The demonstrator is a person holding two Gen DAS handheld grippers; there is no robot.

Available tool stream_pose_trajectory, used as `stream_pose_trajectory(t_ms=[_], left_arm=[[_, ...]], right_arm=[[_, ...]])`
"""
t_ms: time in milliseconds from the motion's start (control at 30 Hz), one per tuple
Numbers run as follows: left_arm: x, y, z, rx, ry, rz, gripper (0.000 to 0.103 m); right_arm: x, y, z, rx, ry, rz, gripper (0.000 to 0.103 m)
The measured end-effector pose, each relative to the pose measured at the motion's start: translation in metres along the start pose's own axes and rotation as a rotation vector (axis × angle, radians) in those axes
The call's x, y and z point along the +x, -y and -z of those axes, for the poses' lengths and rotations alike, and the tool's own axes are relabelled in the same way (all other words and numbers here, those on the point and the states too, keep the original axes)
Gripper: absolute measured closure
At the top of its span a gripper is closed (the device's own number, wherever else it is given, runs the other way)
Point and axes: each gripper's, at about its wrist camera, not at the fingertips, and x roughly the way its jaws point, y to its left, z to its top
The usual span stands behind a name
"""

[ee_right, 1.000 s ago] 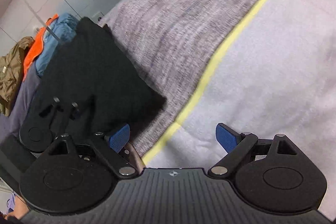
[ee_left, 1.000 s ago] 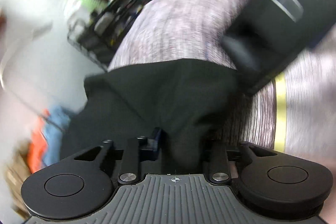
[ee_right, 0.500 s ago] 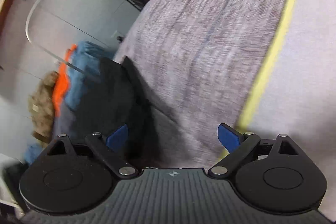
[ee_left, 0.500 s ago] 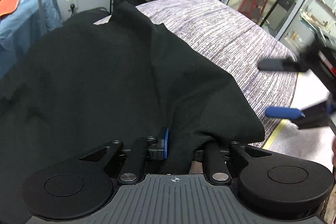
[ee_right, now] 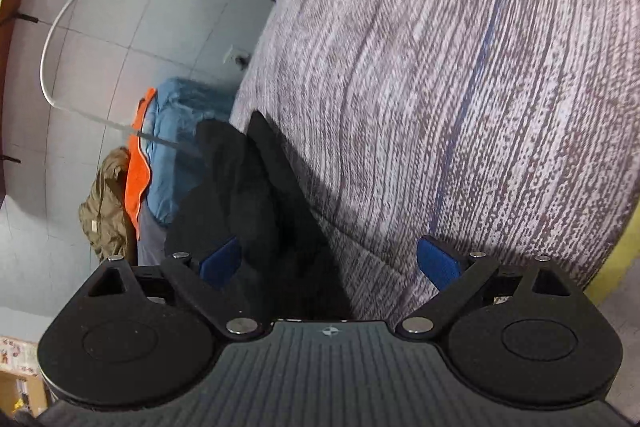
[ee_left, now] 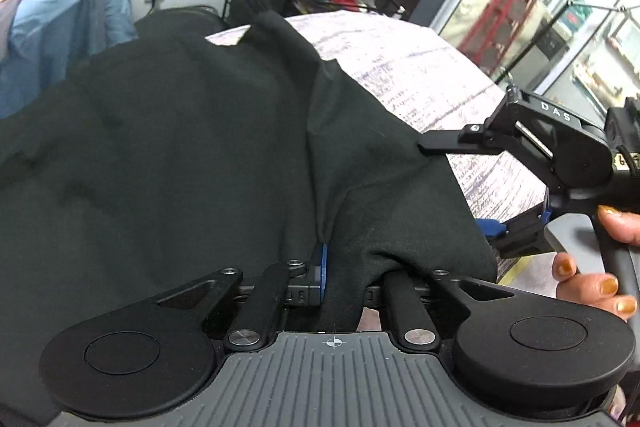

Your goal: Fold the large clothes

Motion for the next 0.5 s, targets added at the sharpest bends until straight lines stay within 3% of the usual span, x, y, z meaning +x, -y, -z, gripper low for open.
stream_pose_trajectory(t_ms=[233,500], left_arm=[[-0.004,-0.002,-0.001,-0.013,0.009,0.005,0.06],[-0.007,0.0,-0.002,0.006,0.001,0.002,0.06]], right_arm=[[0.024,-0.003,-0.023,0.103,-0.105,-0.09,0.007],[0.072,-0.038,-0.03,0.068,-0.158,-0.106,0.01]])
